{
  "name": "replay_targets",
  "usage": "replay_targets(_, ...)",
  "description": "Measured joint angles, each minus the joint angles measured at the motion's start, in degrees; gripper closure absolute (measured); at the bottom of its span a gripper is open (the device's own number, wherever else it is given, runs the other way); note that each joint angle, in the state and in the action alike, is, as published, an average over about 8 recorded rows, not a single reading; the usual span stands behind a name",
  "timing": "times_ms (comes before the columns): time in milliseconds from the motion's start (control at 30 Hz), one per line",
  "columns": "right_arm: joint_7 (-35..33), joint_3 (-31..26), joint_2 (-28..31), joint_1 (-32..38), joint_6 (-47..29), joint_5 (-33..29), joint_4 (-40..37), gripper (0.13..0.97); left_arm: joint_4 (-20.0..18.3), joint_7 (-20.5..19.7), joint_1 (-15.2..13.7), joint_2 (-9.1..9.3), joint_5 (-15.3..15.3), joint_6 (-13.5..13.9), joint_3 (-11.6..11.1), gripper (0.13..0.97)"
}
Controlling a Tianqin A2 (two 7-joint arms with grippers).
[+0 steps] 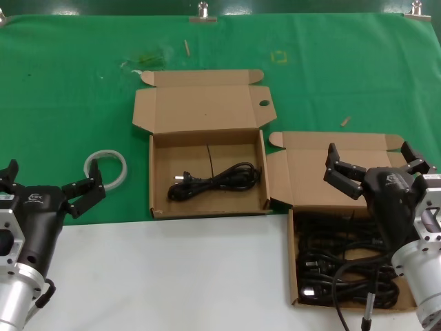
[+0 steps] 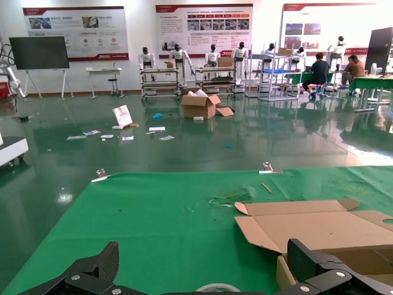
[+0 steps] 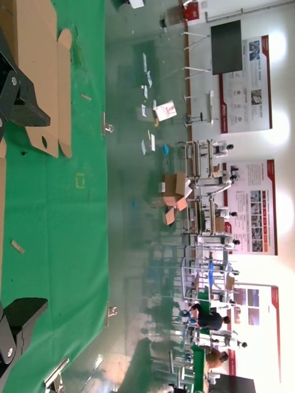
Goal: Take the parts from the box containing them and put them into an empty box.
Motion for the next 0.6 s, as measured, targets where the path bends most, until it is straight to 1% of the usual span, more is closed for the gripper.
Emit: replay_targets(600, 0.0, 0.0, 0.0, 0.0, 0.0, 0.0, 0.0, 0.129, 0.0, 0.0, 0.0, 0.0, 0.0, 0.0, 0.0, 0.132)
